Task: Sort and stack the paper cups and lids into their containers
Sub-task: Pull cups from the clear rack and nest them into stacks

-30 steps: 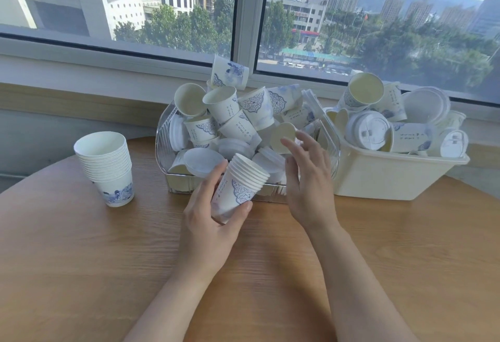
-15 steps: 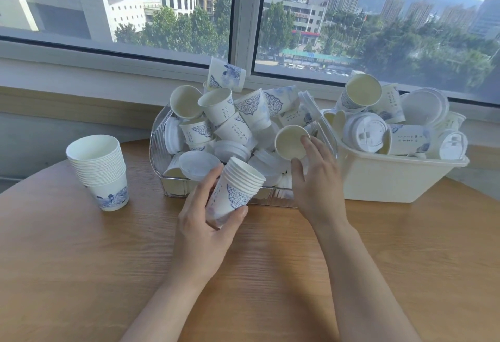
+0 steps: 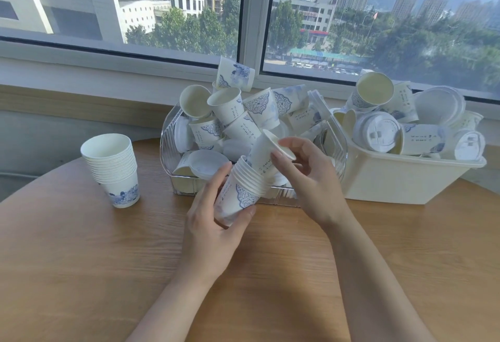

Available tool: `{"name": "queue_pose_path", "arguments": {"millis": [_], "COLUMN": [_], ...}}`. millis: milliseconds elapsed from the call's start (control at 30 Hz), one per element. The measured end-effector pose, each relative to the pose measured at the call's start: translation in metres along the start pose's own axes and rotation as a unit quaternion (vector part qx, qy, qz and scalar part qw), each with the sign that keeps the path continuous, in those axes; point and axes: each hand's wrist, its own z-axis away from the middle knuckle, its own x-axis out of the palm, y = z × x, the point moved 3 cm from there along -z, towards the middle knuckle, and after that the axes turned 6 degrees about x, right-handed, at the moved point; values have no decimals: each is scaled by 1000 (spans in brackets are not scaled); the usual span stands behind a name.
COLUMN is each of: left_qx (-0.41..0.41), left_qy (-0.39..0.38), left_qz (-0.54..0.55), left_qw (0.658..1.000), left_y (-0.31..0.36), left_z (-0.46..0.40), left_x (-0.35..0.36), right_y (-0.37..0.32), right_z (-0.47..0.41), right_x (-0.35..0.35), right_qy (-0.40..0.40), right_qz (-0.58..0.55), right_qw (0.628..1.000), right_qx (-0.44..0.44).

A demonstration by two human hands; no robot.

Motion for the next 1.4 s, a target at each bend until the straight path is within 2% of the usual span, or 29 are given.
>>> {"name": "queue_pose_path", "arguments": {"millis": [300,600,900,1133,1233,1400], "left_qx": [31,40,76,16,-26,-57], "left_qy": [3,-6,18,91,100,105], "left_qz": [0,-3,-45,-7,31,45], "left_qw": [1000,999,996,996,994,992], "left_y": [1,1,2,-3,-9,-11], "left_z": [-1,-1,-1,-10,-11,-11], "left_x": [1,1,-4,-15,-18,-21], "right_y": [10,5,14,-15,-33,-51], "right_z": [1,4,-1,-35,-68,-103], "right_x": [11,23,35,42,51,68], "right_qy": [-96,-106,-113,-11,-15,-11], "right_qz": [48,39,13,155,229,318], "right_qw": [994,994,994,984,966,939], "right_qx": [15,-7,-6,-83,-120,-128]}}
